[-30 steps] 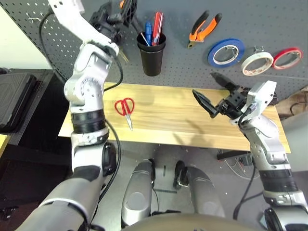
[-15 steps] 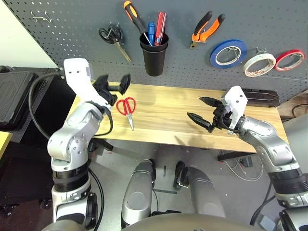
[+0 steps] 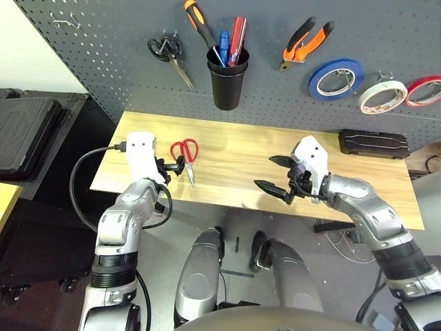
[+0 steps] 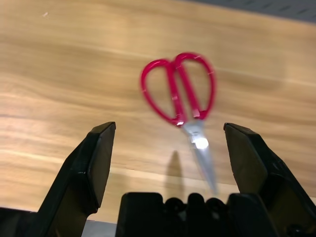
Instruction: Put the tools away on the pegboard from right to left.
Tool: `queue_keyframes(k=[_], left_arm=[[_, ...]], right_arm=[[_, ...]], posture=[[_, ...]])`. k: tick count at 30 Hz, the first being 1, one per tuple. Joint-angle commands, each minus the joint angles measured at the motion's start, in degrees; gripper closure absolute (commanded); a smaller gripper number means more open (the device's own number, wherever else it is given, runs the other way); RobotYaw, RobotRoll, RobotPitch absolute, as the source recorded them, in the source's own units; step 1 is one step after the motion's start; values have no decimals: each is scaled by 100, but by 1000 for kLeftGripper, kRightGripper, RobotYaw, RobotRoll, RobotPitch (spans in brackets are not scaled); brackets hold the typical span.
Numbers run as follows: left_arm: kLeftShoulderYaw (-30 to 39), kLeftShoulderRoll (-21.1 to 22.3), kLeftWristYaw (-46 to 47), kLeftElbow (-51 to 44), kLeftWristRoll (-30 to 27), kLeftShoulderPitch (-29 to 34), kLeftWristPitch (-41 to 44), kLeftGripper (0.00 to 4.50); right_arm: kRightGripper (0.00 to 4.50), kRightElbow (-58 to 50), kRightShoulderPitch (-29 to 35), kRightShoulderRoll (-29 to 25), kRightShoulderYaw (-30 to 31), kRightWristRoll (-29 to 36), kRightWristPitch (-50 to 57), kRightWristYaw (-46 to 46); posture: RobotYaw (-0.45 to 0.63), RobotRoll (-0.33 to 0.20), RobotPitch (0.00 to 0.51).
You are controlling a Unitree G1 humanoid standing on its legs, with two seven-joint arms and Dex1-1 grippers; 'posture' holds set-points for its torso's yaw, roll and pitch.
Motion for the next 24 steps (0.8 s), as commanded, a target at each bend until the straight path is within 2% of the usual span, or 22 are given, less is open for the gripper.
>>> queue_keyframes(k=[1, 13, 24], left_arm=[[33, 6, -6, 688, 295, -161, -342, 11], [146, -64, -5, 3174, 760, -1346, -1599, 11], [191, -177, 101, 4767, 1006, -2005, -2422, 11]], right_arm=[[0, 93, 34, 53, 131, -159, -76, 8], [0, 210, -96, 296, 377, -618, -168, -106], [0, -121, 142, 198, 406, -671, -41, -44]], posture=[[242, 0, 277], [214, 0, 286], [190, 0, 292]])
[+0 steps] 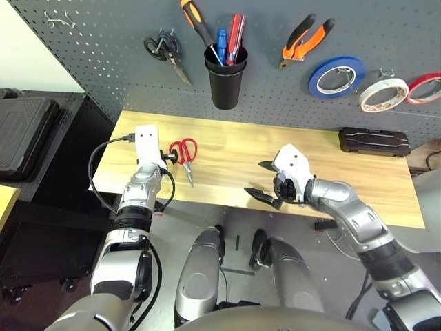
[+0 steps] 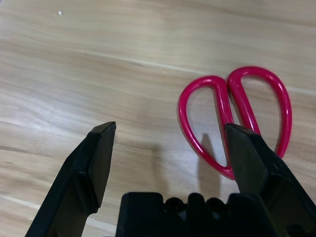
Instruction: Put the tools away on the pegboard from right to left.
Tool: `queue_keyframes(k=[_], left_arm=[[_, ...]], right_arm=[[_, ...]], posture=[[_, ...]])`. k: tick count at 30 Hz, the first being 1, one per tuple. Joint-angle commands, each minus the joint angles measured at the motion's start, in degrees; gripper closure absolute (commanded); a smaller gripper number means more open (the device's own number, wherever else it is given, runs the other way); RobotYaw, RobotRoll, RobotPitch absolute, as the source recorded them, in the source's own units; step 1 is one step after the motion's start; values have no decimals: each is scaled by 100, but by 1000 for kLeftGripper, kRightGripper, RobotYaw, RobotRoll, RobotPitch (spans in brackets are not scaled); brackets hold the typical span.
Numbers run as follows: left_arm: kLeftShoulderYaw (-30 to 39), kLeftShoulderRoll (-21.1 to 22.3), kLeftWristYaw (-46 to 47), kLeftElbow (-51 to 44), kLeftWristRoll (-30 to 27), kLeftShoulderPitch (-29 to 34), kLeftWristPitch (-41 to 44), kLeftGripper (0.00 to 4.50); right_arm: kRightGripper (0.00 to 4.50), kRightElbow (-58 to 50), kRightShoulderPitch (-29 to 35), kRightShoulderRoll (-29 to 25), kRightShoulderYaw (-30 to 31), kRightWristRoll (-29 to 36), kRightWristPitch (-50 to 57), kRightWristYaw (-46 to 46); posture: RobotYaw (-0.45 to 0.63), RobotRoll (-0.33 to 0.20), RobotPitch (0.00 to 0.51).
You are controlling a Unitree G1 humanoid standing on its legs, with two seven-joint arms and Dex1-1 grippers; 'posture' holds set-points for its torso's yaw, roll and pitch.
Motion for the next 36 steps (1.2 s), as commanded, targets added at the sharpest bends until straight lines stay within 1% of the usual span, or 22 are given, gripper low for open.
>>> queue_keyframes(k=[1, 7, 11, 19, 22, 25, 26, 28, 31, 32, 36], left_arm=[[14, -53, 102, 463, 134, -50, -192, 11], [85, -54, 218, 1298, 175, -297, -587, 11], [71, -35, 242, 1683, 223, -397, -801, 11], [-6, -91, 165, 2234, 343, -606, -848, 11], [-55, -140, 76, 2345, 359, -639, -773, 608], [-85, -203, -1, 2356, 352, -633, -752, 1784], [-83, -215, -4, 2344, 347, -628, -750, 2105], [-78, -224, -2, 2325, 345, -615, -741, 3020], [-46, -243, -2, 2274, 313, -586, -710, 4230], [-30, -251, 1, 2256, 297, -577, -702, 4456], [39, -297, 40, 2129, 233, -521, -686, 4456]], right_arm=[[0, -172, 120, -92, 54, -32, 85, 61], [0, -363, 224, -276, -51, 15, 219, 78], [0, -476, 297, -379, -115, 36, 275, 65], [0, -674, 398, -485, -194, 36, 364, 53], [0, -720, 404, -519, -201, 35, 373, 60], [0, -735, 399, -549, -208, 49, 374, 73], [0, -731, 396, -559, -208, 54, 366, 80], [0, -723, 390, -571, -205, 60, 347, 91], [0, -702, 368, -573, -195, 71, 319, 108], [0, -692, 361, -573, -191, 74, 310, 116], [0, -640, 321, -565, -176, 86, 277, 159]], posture=[[188, 0, 295], [177, 0, 298], [166, 0, 299], [147, 0, 300], [142, 0, 299], [143, 0, 300], [143, 0, 300], [146, 0, 301], [151, 0, 301], [152, 0, 301], [159, 0, 300]])
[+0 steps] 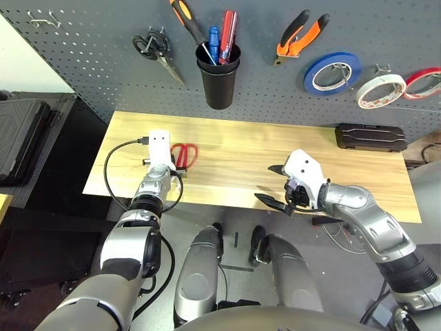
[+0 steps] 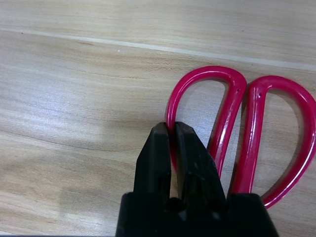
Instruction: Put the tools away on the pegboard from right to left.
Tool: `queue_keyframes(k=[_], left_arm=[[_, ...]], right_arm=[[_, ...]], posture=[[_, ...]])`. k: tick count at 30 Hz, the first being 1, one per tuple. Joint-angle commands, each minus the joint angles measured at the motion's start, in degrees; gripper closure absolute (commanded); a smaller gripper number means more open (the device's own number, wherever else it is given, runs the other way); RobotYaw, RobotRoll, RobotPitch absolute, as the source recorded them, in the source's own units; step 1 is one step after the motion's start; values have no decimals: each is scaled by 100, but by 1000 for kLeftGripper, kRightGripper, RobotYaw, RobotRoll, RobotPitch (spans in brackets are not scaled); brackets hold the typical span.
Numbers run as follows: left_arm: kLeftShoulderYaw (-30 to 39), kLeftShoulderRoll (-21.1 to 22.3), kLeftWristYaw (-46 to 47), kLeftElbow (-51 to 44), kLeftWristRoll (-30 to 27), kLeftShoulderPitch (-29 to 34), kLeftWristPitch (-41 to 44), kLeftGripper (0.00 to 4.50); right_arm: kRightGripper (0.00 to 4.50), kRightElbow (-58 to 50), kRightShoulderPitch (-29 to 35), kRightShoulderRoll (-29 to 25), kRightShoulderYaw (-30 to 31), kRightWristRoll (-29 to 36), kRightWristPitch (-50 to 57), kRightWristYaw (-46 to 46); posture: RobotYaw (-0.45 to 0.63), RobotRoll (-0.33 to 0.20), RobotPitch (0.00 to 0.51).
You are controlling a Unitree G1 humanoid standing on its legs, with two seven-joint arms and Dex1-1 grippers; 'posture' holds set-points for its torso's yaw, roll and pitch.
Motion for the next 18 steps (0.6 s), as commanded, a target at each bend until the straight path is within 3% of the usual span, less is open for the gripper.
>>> queue_keyframes(k=[1, 8, 13, 18], left_arm=[[58, -141, 17, 61, -40, 255, 200, 4456], [342, -264, 151, -373, -228, 362, 185, 4456], [692, -521, 77, -1701, -691, 790, 361, 4456], [620, -772, 222, -3856, -861, 1573, 1068, 4456]], right_arm=[[0, 60, 26, -25, -22, 34, -49, 79], [0, 172, -39, 19, 32, -2, -208, 132], [0, 333, -125, 187, -62, 115, -568, 196], [0, 538, -270, 306, -192, 278, -878, 330]], posture=[[161, 0, 300], [172, 0, 294], [191, 0, 282], [218, 0, 269]])
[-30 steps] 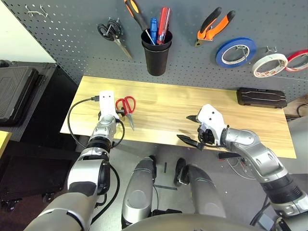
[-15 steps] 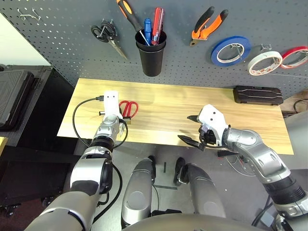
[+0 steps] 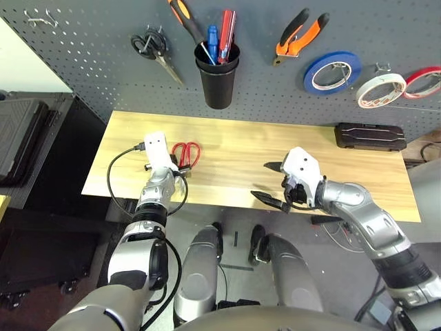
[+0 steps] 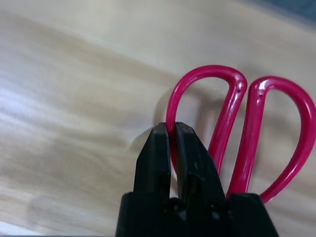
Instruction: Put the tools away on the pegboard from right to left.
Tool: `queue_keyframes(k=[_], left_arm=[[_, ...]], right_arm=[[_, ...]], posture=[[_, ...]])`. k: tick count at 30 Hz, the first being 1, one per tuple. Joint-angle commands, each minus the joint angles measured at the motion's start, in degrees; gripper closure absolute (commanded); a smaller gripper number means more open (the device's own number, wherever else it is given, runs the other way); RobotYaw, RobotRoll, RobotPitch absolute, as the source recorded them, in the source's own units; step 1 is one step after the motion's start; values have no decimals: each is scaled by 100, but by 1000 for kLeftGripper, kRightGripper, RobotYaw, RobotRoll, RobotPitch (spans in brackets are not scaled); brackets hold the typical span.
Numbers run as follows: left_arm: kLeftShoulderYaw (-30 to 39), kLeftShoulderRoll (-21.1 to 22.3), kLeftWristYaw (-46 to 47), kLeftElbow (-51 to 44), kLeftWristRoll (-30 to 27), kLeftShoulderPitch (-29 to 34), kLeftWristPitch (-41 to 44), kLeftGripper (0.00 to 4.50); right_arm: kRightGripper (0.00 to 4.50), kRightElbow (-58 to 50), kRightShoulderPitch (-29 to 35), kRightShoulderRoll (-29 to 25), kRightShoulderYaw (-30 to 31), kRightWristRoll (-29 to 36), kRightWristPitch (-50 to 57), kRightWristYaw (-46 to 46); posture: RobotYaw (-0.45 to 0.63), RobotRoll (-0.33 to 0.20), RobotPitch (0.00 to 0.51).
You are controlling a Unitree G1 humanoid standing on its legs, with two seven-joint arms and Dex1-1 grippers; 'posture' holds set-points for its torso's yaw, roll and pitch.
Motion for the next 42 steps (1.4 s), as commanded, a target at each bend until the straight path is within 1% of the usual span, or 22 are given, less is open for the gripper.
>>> queue_keyframes(k=[1, 4, 7, 9, 14, 23, 31, 42], left_arm=[[10, -131, 165, -1246, -138, 468, 519, 4456], [122, -224, 316, -2236, -247, 808, 805, 4456], [200, -228, 333, -2916, -352, 1023, 905, 4456], [301, -212, 317, -3285, -451, 1097, 873, 4456], [531, -130, 212, -3781, -669, 1069, 690, 4456], [617, 37, -50, -4225, -933, 788, 373, 4456], [605, 137, -146, -4518, -1131, 583, 348, 4456], [650, 406, -231, -4412, -1425, -13, 408, 4456]], right_arm=[[0, 221, 1, 54, -157, 167, -234, 124], [0, 340, -34, 179, -317, 360, -574, 243], [0, 501, -8, 359, -465, 565, -1072, 384], [0, 646, -2, 508, -554, 697, -1420, 486], [0, 961, -78, 825, -671, 864, -2046, 607], [0, 1325, -370, 1240, -820, 1151, -2696, 695], [0, 1570, -519, 1462, -925, 1160, -3090, 643], [0, 1770, -678, 1532, -941, 1126, -3267, 578]], posture=[[227, 0, 265], [244, 0, 255], [257, 0, 244], [266, 0, 240], [289, 0, 224], [306, 0, 209], [315, 0, 199], [307, 0, 187]])
